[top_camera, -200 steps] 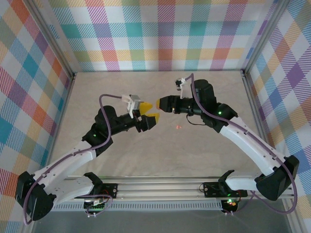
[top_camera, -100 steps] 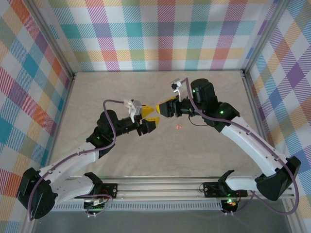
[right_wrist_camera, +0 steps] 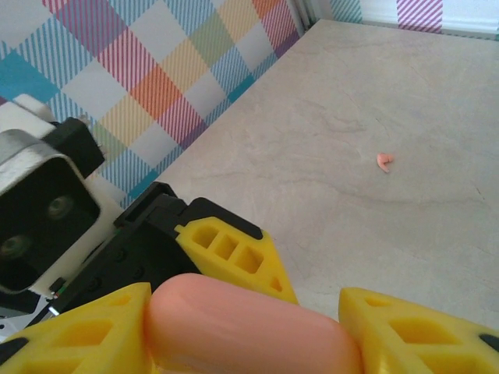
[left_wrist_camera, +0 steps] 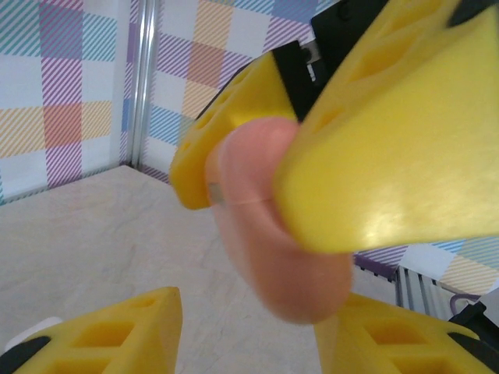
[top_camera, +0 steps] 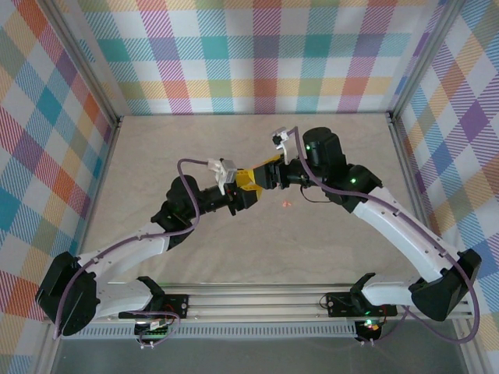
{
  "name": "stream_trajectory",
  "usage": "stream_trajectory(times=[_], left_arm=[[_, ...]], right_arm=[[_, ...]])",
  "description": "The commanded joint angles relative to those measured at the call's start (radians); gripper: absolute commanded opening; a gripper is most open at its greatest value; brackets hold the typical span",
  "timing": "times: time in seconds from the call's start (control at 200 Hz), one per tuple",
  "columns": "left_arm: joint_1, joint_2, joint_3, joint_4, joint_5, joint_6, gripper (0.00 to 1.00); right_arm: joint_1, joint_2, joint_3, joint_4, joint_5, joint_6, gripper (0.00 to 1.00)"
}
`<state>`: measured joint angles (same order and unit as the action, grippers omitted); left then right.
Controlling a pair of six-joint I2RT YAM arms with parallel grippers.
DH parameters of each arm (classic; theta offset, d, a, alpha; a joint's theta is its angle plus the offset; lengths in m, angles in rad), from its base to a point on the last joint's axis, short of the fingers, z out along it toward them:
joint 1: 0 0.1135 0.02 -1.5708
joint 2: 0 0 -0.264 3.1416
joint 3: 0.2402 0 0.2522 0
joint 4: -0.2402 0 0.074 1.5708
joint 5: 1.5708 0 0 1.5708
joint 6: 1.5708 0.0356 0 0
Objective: Insert wireless bluetooth earbuds into charging case
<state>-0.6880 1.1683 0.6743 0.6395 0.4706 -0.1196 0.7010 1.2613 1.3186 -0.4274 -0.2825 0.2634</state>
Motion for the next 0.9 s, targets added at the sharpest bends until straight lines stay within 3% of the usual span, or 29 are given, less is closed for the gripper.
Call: stream_trajectory(times=[0.0, 0.115, 0.455, 0.54, 0.69, 0.9], left_arm=[[-0.019, 0.009, 0.036, 0.095, 0.005, -0.018, 0.47], [-0.024, 0.022, 0.043, 0.120, -0.001, -0.025, 0.43], [-0.027, 0.040, 0.045, 0.156, -0.056, -0.066, 0.18], [-0.026, 0.030, 0.040, 0.160, -0.063, -0.081, 0.18], [-0.027, 0.016, 0.031, 0.179, -0.069, -0.122, 0.30], [-0.027, 0.038, 0.036, 0.227, -0.074, -0.193, 0.31]], right_arm=[[0.004, 0.011, 0.001, 0.024, 0.021, 0.038, 0.40], [0.005, 0.013, -0.005, 0.038, 0.023, 0.087, 0.41], [0.005, 0.015, -0.035, 0.084, -0.027, 0.168, 0.42], [0.005, 0.010, -0.044, 0.083, -0.024, 0.168, 0.42], [0.004, 0.004, -0.050, 0.079, -0.020, 0.189, 0.42], [0.004, 0.003, -0.061, 0.116, -0.029, 0.278, 0.41]])
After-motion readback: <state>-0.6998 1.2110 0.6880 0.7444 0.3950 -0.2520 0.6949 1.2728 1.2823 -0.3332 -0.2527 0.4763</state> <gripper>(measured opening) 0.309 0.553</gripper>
